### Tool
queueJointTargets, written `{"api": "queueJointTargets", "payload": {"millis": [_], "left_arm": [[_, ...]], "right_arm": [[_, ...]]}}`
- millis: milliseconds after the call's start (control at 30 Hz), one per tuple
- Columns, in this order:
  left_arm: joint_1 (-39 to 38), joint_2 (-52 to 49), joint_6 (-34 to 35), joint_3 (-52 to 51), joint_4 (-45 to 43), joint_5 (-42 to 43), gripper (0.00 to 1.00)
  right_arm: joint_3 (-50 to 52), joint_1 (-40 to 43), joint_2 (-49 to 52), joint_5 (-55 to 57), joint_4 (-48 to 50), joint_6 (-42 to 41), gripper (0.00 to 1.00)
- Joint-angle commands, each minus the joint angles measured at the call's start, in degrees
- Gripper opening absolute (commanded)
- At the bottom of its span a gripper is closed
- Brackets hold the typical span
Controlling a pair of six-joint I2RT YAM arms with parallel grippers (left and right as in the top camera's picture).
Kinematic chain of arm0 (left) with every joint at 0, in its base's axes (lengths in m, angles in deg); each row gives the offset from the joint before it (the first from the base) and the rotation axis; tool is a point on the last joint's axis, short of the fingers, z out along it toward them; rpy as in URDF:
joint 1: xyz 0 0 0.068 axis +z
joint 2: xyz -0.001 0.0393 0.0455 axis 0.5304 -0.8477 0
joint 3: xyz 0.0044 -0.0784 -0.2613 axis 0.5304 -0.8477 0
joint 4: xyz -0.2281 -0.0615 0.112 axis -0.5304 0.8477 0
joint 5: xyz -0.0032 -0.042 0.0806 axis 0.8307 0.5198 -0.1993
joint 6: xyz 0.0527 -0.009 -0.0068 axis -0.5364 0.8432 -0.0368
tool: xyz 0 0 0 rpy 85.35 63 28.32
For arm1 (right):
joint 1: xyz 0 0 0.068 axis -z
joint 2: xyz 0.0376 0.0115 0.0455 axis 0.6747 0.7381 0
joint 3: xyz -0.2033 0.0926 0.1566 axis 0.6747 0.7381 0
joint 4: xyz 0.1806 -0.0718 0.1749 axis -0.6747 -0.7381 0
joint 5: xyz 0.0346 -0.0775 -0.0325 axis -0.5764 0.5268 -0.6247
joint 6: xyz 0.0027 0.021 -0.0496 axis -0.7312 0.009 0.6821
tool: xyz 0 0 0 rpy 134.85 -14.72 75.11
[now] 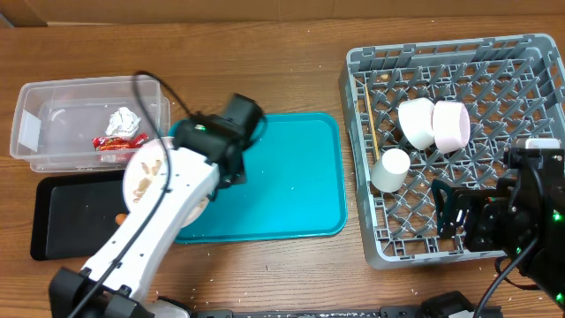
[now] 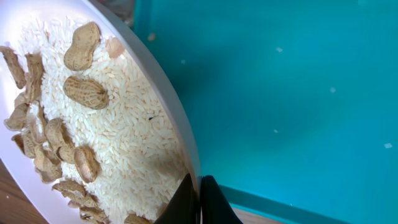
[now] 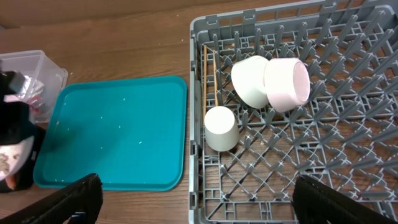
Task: Sort waste into correct bins and load items into the dishwasher
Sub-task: 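Carry the plate over the black tray and tip out the food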
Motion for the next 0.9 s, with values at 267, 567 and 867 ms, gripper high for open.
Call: {"api": "queueJointTargets", "payload": {"millis": [267,567,867], "left_arm": [[15.8,4.1,-11.1,-3.0,-5.1,9.0,0.05],[33.6,12.7,-20.9,-10.9,-14.0,25.6,0.04],[53.6,19.6,-34.1,-12.5,-15.6,49.1,0.04]], "right_arm": [[0.1,-0.2,-0.1,0.5,0.1,-0.1,1.00],[0.1,-0.2,-0.1,0.5,-0.1,-0.1,1.00],[0.1,-0.2,-0.1,0.5,-0.6,-0.1,1.00]]}}
